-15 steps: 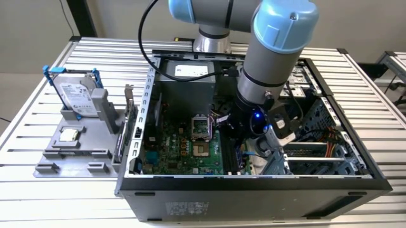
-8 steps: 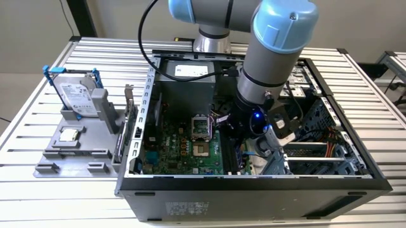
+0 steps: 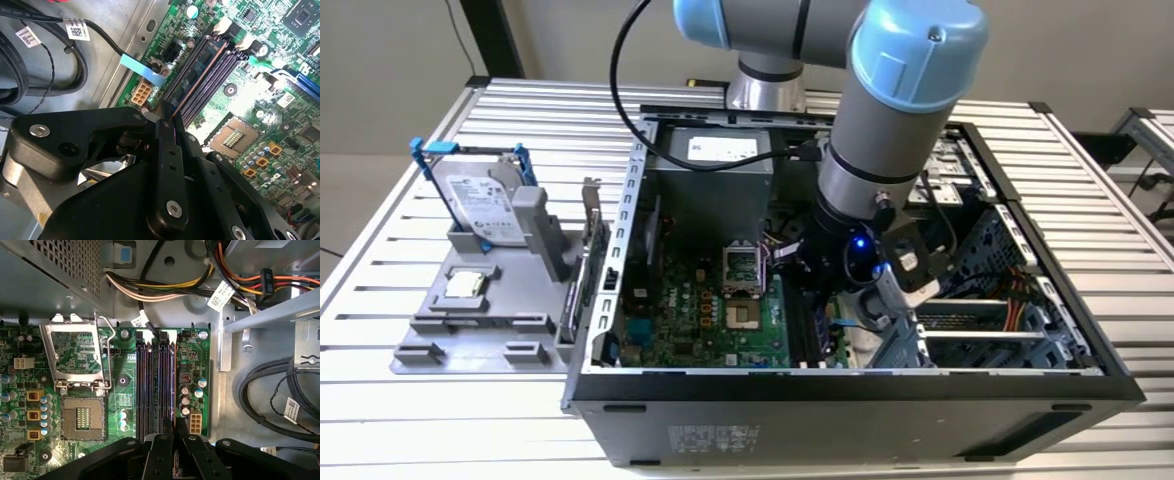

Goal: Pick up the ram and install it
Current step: 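Insert the ram into the slot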

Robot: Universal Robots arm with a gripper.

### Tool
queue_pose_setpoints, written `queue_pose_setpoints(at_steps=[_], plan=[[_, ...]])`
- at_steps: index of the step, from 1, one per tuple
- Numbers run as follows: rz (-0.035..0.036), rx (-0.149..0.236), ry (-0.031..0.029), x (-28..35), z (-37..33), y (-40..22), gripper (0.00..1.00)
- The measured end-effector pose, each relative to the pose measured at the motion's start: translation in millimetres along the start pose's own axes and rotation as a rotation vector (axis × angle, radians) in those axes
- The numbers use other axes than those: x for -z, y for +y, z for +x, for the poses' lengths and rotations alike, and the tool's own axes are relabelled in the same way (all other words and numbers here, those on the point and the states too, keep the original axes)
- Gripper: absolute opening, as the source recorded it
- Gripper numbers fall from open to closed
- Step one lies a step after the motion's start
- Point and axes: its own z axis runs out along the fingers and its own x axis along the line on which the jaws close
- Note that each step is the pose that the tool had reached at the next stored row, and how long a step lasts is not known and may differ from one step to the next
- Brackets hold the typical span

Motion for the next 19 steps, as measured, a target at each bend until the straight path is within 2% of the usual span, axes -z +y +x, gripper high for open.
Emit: queue_pose_setpoints(at_steps=[7,16,17,19], plan=[[-0.0003,-0.009,-0.0001,-3.8,0.1,0.0,0.00],[-0.0001,-0.009,-0.0001,-4.2,0.1,-0.1,0.00],[-0.0022,-0.009,-0.0004,-4.8,0.0,0.3,1.00],[-0.0009,-0.009,-0.0003,-4.7,0.1,0.2,1.00]])
